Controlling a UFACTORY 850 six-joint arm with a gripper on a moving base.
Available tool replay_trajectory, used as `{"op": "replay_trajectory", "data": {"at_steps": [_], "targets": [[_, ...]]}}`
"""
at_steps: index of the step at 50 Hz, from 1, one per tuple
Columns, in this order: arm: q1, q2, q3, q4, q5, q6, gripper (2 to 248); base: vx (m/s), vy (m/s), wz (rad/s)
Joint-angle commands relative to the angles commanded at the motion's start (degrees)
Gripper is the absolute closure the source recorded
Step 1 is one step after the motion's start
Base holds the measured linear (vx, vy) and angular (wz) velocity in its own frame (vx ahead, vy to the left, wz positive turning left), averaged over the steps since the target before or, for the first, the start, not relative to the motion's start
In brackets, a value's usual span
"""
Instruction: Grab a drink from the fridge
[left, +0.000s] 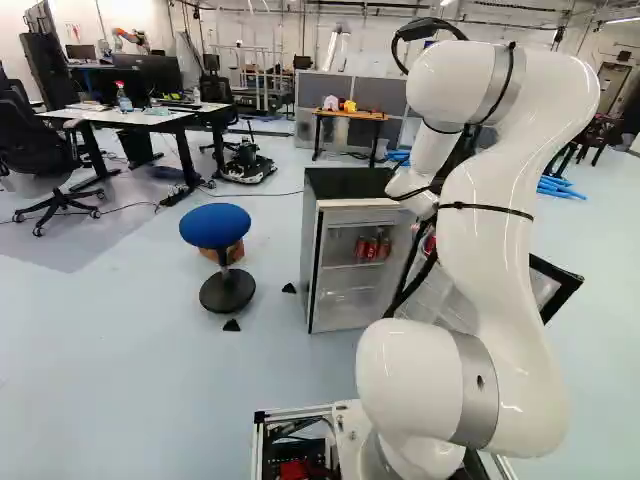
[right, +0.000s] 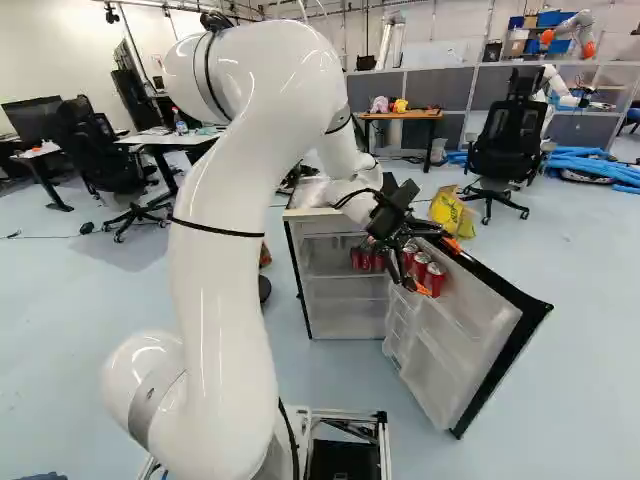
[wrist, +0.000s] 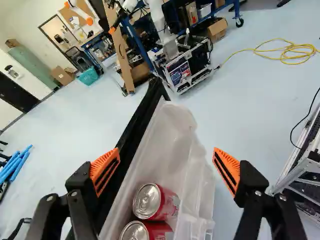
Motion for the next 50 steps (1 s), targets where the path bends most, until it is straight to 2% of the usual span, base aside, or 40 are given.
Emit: {"op": "replay_trajectory", "data": {"at_steps": [18, 33, 50], "targets": [[0.0, 0.7, 1.4, -0.8, 0.0, 0.0, 3, 0.0, 0.0, 0.0], [0.2, 2.4, 4.5, -7.0, -0.5, 0.0, 3, 0.0, 0.0, 0.0], [0.2, 3.9, 7.1, -12.9, -6.4, 0.0, 3, 0.0, 0.0, 0.0]]}}
